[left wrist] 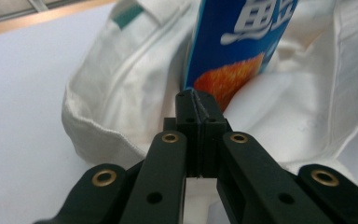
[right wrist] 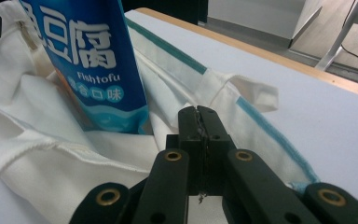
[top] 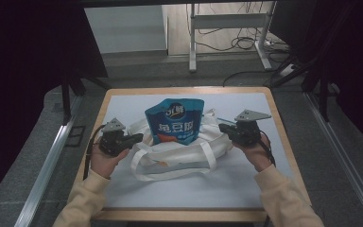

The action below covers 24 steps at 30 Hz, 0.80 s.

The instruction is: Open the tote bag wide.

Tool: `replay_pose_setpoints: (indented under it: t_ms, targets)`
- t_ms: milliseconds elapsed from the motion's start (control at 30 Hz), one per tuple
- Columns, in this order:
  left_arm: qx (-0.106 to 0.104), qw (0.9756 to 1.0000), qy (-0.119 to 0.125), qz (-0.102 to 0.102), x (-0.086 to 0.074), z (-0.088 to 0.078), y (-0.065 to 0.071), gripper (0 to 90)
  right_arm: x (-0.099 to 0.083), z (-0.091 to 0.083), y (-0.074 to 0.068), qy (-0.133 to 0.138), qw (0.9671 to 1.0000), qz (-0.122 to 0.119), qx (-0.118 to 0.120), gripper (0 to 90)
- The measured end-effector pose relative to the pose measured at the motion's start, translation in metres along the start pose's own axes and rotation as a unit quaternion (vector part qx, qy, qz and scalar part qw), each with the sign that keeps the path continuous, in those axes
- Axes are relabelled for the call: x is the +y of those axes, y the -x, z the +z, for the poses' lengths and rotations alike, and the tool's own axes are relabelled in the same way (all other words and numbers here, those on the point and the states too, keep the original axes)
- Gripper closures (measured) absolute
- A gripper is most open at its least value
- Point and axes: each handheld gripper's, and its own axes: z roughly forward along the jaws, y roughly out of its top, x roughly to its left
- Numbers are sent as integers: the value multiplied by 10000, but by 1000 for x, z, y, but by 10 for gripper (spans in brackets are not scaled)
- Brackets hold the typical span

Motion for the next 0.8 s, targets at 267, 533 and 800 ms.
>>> replay_pose_setpoints:
  t_ms: [267, 533, 800]
  targets:
    - [-73, 9995, -235, -171, -16, 8, -6, 894, -20, 6, 2, -131, 9999, 89, 57, 889]
    - [-65, 9990, -392, -191, -24, 17, -6, 894, -34, 12, 1, -359, 9993, 106, 69, 889]
    - [-46, 9982, -545, -233, -34, 26, -9, 896, -50, 24, -1, -616, 9978, 164, 174, 891]
